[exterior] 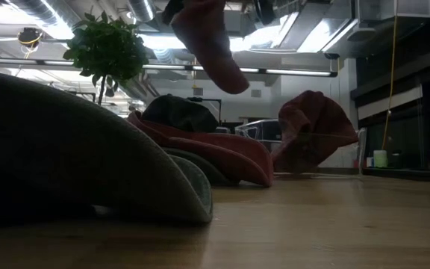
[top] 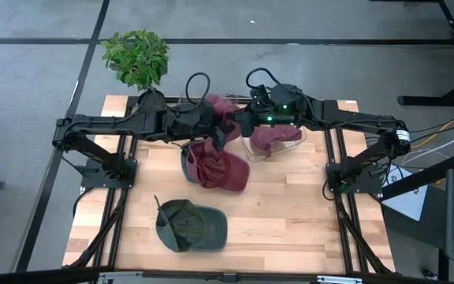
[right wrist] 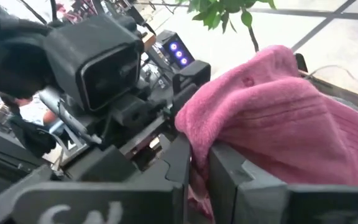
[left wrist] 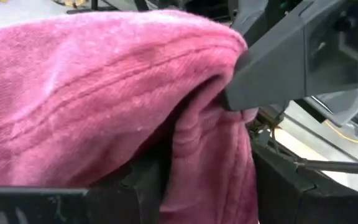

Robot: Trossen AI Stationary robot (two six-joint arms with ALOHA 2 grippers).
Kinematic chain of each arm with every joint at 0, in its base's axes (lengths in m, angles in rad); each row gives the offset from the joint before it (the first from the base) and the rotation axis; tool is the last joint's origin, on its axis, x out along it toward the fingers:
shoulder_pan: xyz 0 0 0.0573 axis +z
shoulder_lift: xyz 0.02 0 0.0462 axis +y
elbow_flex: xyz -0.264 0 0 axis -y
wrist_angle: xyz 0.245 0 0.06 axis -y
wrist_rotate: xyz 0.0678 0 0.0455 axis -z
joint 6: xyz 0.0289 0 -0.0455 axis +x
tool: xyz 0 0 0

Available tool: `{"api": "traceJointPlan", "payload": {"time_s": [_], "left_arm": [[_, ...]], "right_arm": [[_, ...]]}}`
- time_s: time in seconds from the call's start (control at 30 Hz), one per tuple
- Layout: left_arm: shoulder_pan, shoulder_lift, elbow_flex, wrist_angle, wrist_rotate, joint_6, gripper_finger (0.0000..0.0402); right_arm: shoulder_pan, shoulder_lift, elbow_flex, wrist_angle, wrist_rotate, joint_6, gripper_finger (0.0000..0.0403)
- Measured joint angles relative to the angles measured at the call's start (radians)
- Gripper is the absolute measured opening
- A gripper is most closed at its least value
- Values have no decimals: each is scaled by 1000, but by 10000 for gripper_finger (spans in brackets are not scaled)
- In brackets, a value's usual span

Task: Pick & Place hat
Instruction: Put the bottom red cap into the right transparent bin

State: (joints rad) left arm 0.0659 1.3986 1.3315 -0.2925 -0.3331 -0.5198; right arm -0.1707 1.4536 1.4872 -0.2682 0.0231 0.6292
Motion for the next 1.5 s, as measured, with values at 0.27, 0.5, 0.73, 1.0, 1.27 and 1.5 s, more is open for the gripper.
{"api": "traceJointPlan", "payload": {"time_s": [0.27,0.5,0.73,1.0,1.27,1.5], "left_arm": [[-14,3,0,-4,-54,6,129],[-44,-2,0,-5,-2,33,13],[-57,-60,-2,-54,123,7,9],[-60,-160,1,-141,271,-62,10],[-59,-222,0,-146,304,-69,8],[-58,-222,0,-107,336,-56,6]], "right_arm": [[4,0,0,6,-7,-1,40],[5,0,0,-49,-14,-100,50],[6,-10,2,-85,-96,-255,51],[-1,-76,0,-119,-152,-322,51],[1,-169,0,-124,-169,-351,55],[15,-161,0,-72,-228,-407,134]]}}
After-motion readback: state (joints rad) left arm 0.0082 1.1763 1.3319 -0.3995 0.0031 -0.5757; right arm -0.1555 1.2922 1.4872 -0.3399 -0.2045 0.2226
